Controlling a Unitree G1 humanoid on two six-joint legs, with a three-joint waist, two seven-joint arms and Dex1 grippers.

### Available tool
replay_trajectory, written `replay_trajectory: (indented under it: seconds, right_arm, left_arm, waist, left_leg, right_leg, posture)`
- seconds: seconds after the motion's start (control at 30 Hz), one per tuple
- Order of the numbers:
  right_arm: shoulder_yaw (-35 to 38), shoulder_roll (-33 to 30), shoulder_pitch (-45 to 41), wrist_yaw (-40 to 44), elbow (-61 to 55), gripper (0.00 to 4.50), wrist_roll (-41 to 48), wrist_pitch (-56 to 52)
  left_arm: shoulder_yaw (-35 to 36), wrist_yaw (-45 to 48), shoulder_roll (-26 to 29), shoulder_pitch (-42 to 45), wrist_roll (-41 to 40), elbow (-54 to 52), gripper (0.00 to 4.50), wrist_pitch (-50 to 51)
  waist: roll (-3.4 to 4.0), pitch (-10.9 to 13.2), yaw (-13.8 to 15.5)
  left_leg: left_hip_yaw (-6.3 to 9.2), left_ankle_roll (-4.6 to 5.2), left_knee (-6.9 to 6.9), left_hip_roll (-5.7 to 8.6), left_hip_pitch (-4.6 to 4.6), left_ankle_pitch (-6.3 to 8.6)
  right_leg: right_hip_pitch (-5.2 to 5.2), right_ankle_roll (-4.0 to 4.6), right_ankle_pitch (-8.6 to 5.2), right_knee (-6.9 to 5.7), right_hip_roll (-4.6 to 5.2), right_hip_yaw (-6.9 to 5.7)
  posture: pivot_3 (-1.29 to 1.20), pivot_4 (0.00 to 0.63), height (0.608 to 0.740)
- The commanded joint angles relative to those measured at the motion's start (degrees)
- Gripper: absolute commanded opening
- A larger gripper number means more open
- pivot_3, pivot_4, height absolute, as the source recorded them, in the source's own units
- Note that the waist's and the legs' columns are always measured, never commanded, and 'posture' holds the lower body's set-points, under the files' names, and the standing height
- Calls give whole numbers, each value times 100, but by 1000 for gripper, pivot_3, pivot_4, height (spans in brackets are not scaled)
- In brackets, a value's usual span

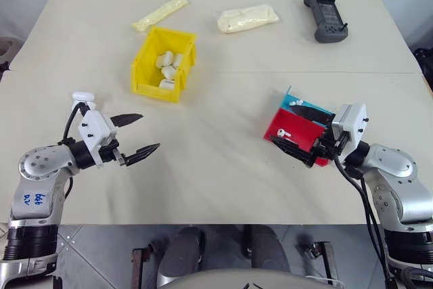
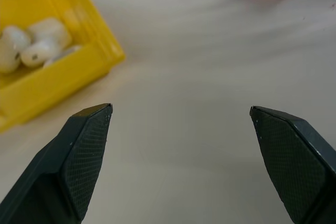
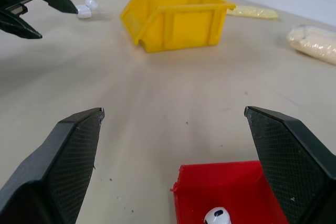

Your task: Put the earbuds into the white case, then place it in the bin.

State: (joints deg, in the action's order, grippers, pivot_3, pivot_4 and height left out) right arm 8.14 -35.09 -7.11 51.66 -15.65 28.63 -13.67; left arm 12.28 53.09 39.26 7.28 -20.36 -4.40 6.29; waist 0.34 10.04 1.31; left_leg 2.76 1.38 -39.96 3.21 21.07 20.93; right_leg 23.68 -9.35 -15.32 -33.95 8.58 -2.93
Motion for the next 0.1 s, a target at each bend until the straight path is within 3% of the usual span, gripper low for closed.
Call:
replay_trajectory:
  seconds: [0.03, 0.1]
  right_arm:
    - [184, -87, 56, -11, -82, 4500, -8, 109]
    - [199, -73, 82, -36, -95, 4500, -7, 96]
  left_arm:
    - [-22, -95, -67, 125, -97, -227, 4468, -5]
    - [-41, -98, -91, 150, -100, -222, 4468, -4]
  waist:
    - [0, 0, -3]
    - [0, 0, -6]
  left_leg:
    - [0, 0, 0, 0, 0, 0]
    - [-2, 0, 1, 0, 1, 0]
  right_leg:
    - [1, 0, 0, -1, -1, 0]
    - [2, 0, 0, 0, -2, 0]
  posture:
    - [0, 150, 740]
    - [0, 150, 740]
